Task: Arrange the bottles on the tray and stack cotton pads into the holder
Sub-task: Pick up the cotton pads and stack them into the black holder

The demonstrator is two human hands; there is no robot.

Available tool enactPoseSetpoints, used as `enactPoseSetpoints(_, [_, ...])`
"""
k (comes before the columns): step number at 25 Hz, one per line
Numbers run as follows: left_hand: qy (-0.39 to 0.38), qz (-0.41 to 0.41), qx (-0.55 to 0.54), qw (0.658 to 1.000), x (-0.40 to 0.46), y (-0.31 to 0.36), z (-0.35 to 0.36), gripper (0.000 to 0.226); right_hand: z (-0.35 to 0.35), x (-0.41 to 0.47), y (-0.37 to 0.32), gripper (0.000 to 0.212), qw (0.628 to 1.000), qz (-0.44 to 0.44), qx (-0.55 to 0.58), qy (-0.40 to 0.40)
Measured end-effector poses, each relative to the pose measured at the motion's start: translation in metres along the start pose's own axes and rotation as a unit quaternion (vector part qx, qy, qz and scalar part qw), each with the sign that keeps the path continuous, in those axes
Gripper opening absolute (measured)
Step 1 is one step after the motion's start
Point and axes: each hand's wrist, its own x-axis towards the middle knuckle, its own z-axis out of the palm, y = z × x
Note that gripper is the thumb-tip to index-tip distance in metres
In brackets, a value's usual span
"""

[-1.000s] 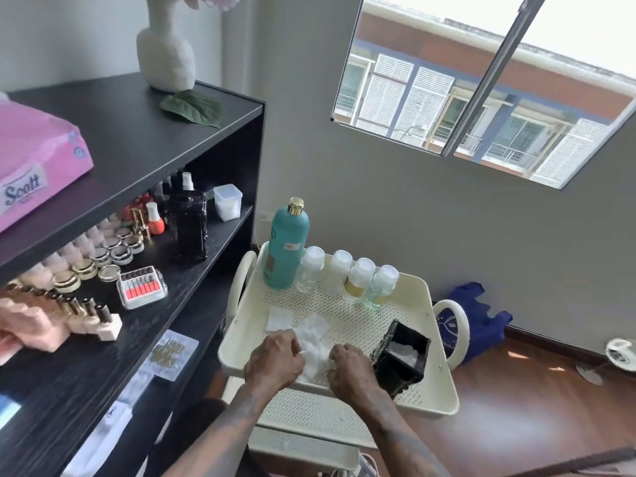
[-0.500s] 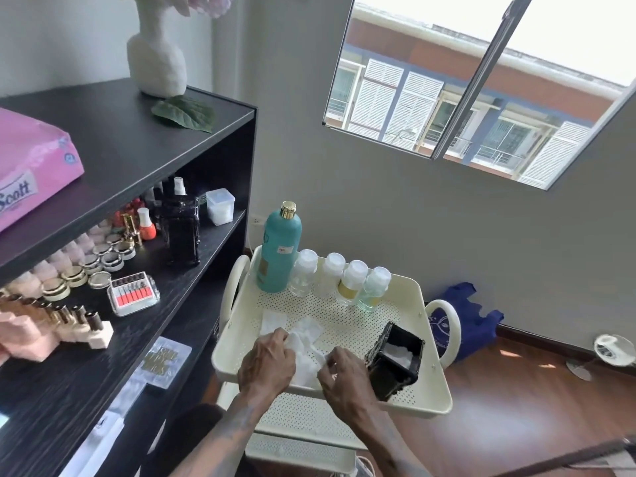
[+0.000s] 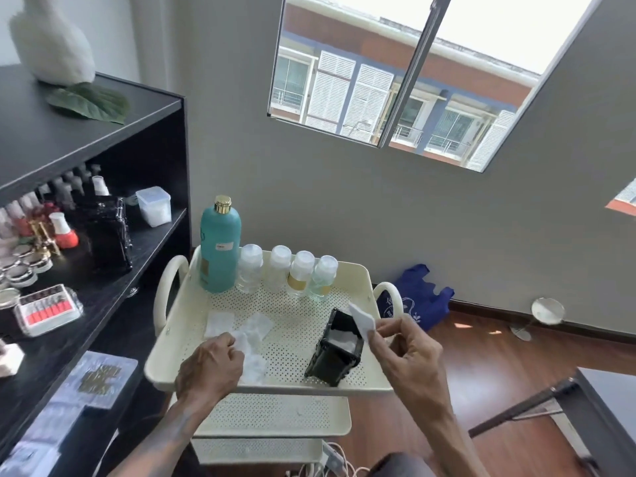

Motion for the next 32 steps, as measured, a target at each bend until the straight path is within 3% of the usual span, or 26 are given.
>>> enactPoseSetpoints(4, [-0.007, 0.000, 0.008, 1.000, -0.003, 0.000, -0.003, 0.014, 0.010, 0.029, 0.012, 0.017, 0.989, -0.069, -0.123, 0.043])
enactPoseSetpoints(7, [-0.008, -0.005, 0.011, 1.000, -0.003, 0.001, -0.004, 0.017, 0.029, 0.036, 0.022, 0.011, 0.961, -0.116, -0.250, 0.011])
enactPoseSetpoints(11, [-0.011, -0.009, 0.012, 1.000, -0.003, 0.002, -0.004, 0.016, 0.052, 0.042, 0.029, 0.005, 0.919, -0.038, -0.355, -0.165])
enactPoseSetpoints(13, [-0.011, -0.013, 0.010, 1.000, -0.002, 0.003, -0.005, 0.016, 0.056, 0.053, 0.022, 0.016, 0.892, 0.019, -0.388, -0.233])
enactPoseSetpoints(16, [-0.011, -0.022, 0.006, 1.000, -0.003, 0.006, -0.008, 0.017, 0.059, 0.071, 0.011, 0.033, 0.818, 0.067, -0.462, -0.338])
enactPoseSetpoints(18, [-0.015, -0.028, -0.001, 1.000, -0.003, 0.007, -0.009, 0.014, 0.060, 0.076, 0.011, 0.033, 0.798, 0.085, -0.470, -0.367])
enactPoseSetpoints(19, [-0.018, -0.031, -0.006, 0.999, -0.003, 0.007, -0.010, 0.012, 0.059, 0.075, 0.012, 0.031, 0.805, 0.090, -0.456, -0.368])
enactPoseSetpoints(21, [-0.022, -0.035, -0.018, 0.999, -0.004, 0.007, -0.010, 0.010, 0.050, 0.068, 0.019, 0.029, 0.863, 0.084, -0.384, -0.317])
enactPoseSetpoints(23, [-0.020, -0.035, -0.027, 0.999, -0.004, 0.005, -0.009, 0.009, 0.033, 0.055, 0.029, 0.025, 0.940, 0.054, -0.284, -0.182])
enactPoseSetpoints(25, [-0.015, -0.032, -0.031, 0.999, -0.003, 0.005, -0.008, 0.011, 0.015, 0.041, 0.047, 0.031, 0.978, 0.043, -0.181, -0.099])
enactPoseSetpoints(28, [-0.012, -0.036, -0.050, 0.998, -0.003, 0.005, -0.008, 0.017, 0.007, 0.028, 0.067, 0.088, 0.971, 0.108, -0.075, -0.199])
enactPoseSetpoints(32, [-0.022, -0.025, -0.115, 0.993, -0.004, 0.004, -0.013, 0.022, 0.015, 0.024, 0.076, 0.121, 0.955, 0.112, -0.034, -0.273])
